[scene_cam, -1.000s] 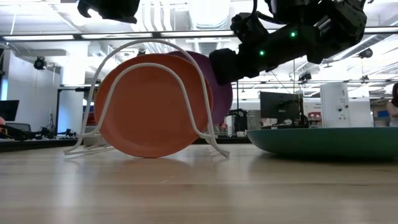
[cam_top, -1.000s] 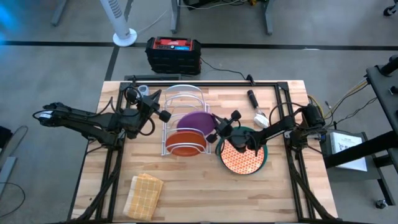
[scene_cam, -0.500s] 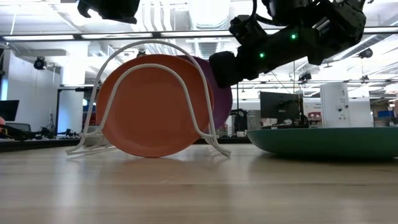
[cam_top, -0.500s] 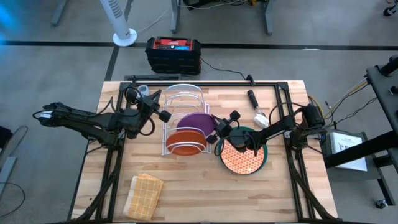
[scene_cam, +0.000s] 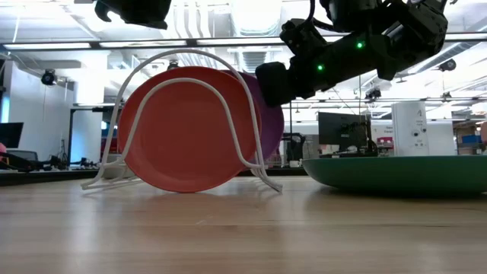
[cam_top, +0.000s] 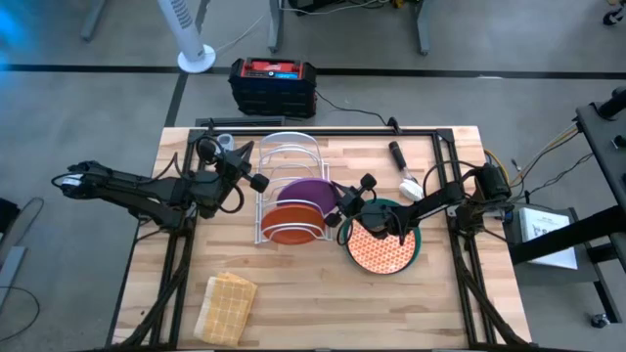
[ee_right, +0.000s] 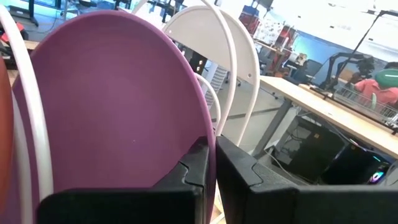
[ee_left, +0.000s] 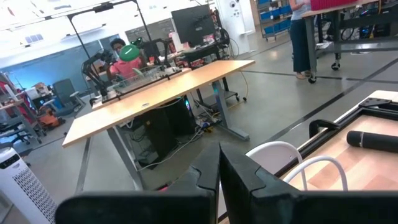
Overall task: Sort dishes
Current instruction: Put the purple plate into the dish rack
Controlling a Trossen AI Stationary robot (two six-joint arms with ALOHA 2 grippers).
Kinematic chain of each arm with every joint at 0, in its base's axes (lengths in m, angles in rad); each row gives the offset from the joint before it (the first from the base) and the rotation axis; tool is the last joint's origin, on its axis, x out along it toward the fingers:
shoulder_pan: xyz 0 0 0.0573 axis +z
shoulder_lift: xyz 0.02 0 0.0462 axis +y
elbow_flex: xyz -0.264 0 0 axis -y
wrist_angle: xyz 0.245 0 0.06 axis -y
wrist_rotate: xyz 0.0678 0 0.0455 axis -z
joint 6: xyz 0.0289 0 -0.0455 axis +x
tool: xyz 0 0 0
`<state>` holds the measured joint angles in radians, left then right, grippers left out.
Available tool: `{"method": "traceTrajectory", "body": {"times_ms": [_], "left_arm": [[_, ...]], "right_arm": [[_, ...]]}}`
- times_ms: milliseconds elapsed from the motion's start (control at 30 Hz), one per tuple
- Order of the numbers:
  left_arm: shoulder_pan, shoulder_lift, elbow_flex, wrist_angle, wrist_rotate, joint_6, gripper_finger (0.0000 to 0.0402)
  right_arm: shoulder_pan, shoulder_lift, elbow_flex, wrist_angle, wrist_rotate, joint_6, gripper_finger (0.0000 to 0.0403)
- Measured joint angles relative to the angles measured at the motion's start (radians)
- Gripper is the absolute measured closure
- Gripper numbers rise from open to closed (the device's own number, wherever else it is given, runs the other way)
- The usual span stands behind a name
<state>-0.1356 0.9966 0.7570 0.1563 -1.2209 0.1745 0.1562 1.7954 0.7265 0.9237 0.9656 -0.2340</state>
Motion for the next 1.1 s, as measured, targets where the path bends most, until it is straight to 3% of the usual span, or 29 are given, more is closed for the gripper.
{"method": "traceTrajectory", "body": {"times_ms": [267, 1100], "left_arm": [[0.000, 0.000, 0.000, 0.000, 0.000, 0.000, 0.0401], [0.000, 0.000, 0.000, -0.001, 0.000, 0.000, 0.0401]], "right_arm": [[0.000, 0.000, 0.000, 0.000, -0.007, -0.001, 0.0370], [0.000, 0.000, 0.000, 0.000, -0.007, 0.006, 0.0231]]}}
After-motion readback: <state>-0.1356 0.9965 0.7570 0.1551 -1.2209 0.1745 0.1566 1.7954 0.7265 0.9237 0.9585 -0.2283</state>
